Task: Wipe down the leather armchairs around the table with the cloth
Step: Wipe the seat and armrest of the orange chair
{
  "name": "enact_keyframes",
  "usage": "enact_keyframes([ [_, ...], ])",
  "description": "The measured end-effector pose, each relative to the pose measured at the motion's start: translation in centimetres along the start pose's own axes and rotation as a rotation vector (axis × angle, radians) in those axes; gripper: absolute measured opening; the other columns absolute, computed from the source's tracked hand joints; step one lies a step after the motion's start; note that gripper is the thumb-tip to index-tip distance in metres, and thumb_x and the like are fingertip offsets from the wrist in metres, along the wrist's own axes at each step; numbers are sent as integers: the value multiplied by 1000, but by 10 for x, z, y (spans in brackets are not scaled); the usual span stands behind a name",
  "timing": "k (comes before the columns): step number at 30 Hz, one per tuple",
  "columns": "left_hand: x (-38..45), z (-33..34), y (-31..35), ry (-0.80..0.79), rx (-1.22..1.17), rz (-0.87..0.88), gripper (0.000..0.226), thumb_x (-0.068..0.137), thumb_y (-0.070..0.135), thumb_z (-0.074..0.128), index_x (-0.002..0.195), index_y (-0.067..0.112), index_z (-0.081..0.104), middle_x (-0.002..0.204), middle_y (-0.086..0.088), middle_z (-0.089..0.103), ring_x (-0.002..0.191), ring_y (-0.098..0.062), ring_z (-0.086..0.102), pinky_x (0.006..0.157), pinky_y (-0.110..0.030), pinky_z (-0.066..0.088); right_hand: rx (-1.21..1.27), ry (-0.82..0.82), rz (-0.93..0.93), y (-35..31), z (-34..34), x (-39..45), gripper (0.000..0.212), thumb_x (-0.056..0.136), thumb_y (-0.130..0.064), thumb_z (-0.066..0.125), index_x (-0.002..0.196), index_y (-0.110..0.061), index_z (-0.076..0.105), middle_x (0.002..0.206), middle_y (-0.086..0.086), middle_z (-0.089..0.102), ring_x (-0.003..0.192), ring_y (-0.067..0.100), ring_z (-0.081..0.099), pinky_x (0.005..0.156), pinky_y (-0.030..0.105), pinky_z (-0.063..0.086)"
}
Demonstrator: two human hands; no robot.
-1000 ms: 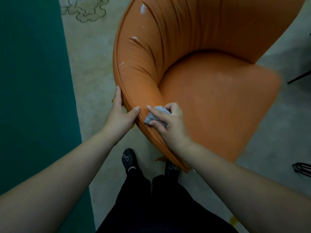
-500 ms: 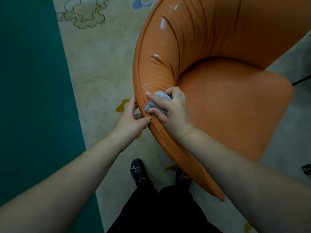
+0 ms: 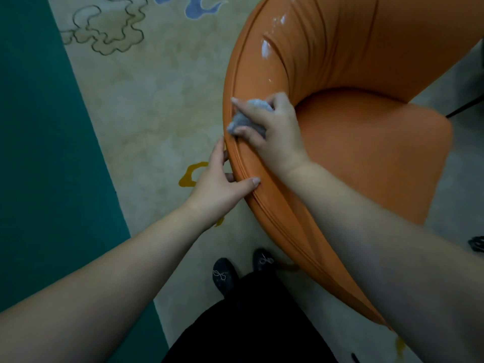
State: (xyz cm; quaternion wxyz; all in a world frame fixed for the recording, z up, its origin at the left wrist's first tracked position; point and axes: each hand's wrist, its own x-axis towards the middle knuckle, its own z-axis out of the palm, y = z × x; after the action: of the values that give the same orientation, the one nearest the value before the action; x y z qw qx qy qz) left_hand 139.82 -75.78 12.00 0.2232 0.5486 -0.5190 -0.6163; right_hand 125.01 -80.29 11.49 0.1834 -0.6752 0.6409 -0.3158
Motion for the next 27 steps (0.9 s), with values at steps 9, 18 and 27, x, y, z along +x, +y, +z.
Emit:
enact_keyframes([
  [9,53,-31,28,83,94,24,96,83,18,72,152,33,8,141,26,32,101,1,63,74,-18,54,23,0,-111,17,3,31,37,83,-24,68,120,-21,65,93,16,47,88,35,50,82,49,45],
  [18,111,-39,66,-17,193,25,102,74,25,78,152,35,13,135,30,33,99,15,56,78,-12,49,128,102,-146,36,5,54,35,84,-23,68,118,-16,66,88,16,48,81,32,51,77,44,47],
  [27,125,-49,66,24,122,-68,77,87,12,61,151,32,21,125,31,42,98,5,59,76,-17,50,361,155,239,61,-2,8,44,85,-24,67,126,-29,54,103,4,41,95,4,46,92,13,40],
])
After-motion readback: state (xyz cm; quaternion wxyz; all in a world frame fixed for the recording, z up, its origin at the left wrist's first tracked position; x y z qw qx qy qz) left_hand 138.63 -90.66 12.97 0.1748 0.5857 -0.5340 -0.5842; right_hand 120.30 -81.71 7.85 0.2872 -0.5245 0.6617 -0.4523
